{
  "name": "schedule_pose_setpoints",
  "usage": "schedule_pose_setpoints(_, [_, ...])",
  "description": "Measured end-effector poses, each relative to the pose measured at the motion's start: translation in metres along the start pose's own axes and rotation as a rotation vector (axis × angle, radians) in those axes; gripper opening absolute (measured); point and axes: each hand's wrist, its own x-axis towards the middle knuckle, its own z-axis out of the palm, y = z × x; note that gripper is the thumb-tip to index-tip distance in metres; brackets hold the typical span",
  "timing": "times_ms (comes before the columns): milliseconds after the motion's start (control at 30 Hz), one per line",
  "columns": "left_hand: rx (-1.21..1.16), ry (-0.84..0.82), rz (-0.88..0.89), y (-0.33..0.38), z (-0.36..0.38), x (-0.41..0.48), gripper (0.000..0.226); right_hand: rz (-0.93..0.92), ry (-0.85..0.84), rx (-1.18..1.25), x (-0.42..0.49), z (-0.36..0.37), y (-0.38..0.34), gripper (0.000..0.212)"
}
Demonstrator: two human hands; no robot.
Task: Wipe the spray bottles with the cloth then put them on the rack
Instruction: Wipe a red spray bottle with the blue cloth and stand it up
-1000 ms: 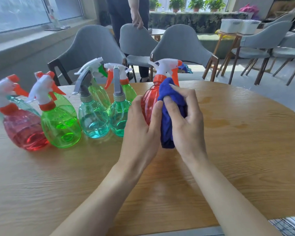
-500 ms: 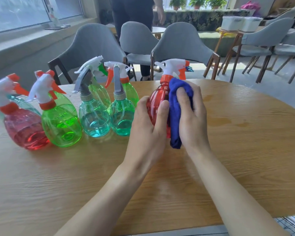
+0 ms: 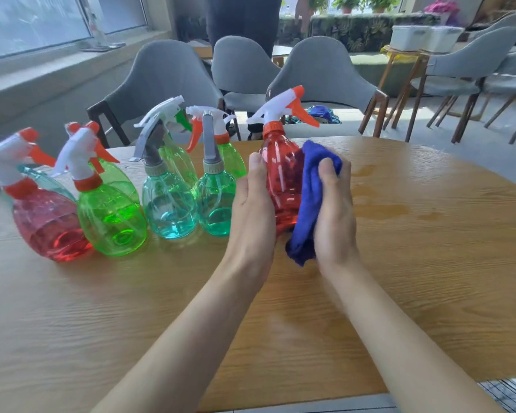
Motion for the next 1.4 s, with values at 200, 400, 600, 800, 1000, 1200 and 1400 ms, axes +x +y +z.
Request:
schedule_pose_setpoints(200, [-0.109, -0.012, -0.068, 0.011, -0.001, -0.004, 0.062, -0.155, -0.038, -0.247, -0.017, 0.006, 0.016, 0.036])
schedule_pose_setpoints(400, [-0.148, -0.088, -0.071, 0.012, -0.004, -0.007, 0.054, 0.322, -0.049, 0.245, 0.003, -0.004, -0.001, 0.044])
schedule_pose_setpoints(600, [-0.041, -0.021, 0.054, 0.009, -0.006, 0.000, 0.060, 0.226, -0.059, 0.122, 0.001, -0.001, -0.002, 0.041])
schedule_pose_setpoints(800, [0.390, -0.022, 0.375, 0.000, -0.010, -0.010, 0.040, 0.003, -0.064, -0.232, 0.007, -0.004, -0.015, 0.028])
schedule_pose_setpoints(1000, [0.657, 0.001, 0.542, -0.015, -0.007, -0.012, 0.053, 0.053, -0.008, -0.181, 0.008, -0.002, -0.012, 0.028])
schedule_pose_setpoints(1200, [0.522, 0.059, 0.539, -0.007, -0.010, -0.010, 0.037, -0.111, -0.107, -0.212, 0.002, 0.005, -0.004, 0.037])
schedule_pose_setpoints(1400, [0.268, -0.055, 0.283, -0.005, -0.004, -0.008, 0.040, 0.210, -0.044, 0.273, 0.010, -0.008, -0.011, 0.056])
